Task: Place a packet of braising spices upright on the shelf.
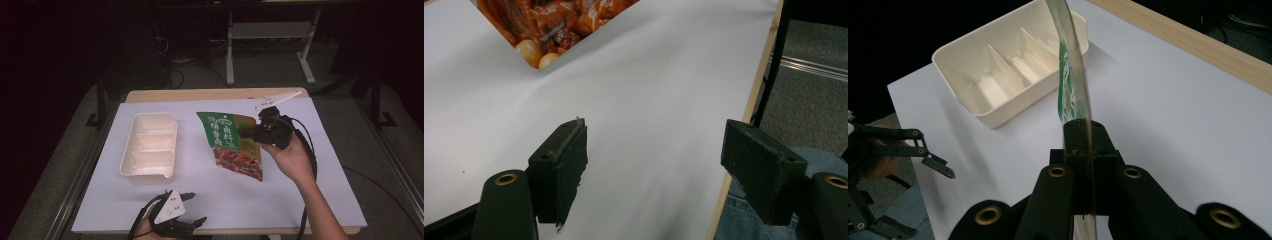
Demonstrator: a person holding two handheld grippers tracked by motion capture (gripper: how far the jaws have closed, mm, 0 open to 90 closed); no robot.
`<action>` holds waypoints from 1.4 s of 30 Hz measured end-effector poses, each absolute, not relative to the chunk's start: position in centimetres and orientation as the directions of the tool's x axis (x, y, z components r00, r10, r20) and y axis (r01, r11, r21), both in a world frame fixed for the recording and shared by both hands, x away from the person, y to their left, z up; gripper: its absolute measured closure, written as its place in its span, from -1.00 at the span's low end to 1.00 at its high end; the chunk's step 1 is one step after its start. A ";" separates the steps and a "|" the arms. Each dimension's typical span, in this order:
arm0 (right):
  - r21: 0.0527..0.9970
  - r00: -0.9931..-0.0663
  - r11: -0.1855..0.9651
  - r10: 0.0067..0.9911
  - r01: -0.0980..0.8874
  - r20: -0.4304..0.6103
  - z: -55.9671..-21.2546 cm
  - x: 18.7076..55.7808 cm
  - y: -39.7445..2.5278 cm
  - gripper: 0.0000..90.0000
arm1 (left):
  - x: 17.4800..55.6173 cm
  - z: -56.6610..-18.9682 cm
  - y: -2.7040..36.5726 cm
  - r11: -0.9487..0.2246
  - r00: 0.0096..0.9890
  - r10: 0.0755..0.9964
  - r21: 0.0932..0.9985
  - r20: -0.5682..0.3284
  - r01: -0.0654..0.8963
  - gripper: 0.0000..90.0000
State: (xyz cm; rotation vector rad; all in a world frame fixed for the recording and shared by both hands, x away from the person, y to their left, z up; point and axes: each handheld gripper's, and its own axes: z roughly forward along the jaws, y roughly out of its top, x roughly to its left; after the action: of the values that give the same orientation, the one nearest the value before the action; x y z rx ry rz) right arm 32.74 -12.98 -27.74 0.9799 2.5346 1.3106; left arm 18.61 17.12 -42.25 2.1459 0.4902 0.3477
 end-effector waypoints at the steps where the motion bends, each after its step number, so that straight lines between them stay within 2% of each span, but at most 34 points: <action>1: 0.773 -0.791 0.420 0.589 0.475 0.166 -27.7 32.8 -12.8 1.00 | 18.5 -42.4 17.2 -0.527 0.880 0.470 0.821 0.066 0.220 -0.42; 24: 0.795 -0.835 0.450 0.535 0.407 0.125 -24.8 33.8 -7.9 1.00 | 18.4 -42.7 18.0 -0.499 0.874 0.484 0.833 0.039 0.239 -0.48; 42: 0.813 -0.876 0.462 0.469 0.355 0.116 -23.5 34.7 -2.6 1.00 | 18.4 -42.8 18.1 -0.496 0.874 0.482 0.842 0.063 0.213 -0.51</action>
State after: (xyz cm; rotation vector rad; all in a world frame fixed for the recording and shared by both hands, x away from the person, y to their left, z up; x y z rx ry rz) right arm 34.68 -2.55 -23.47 0.7301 2.5772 1.3882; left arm 18.37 18.06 -42.82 2.0991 0.5024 0.3618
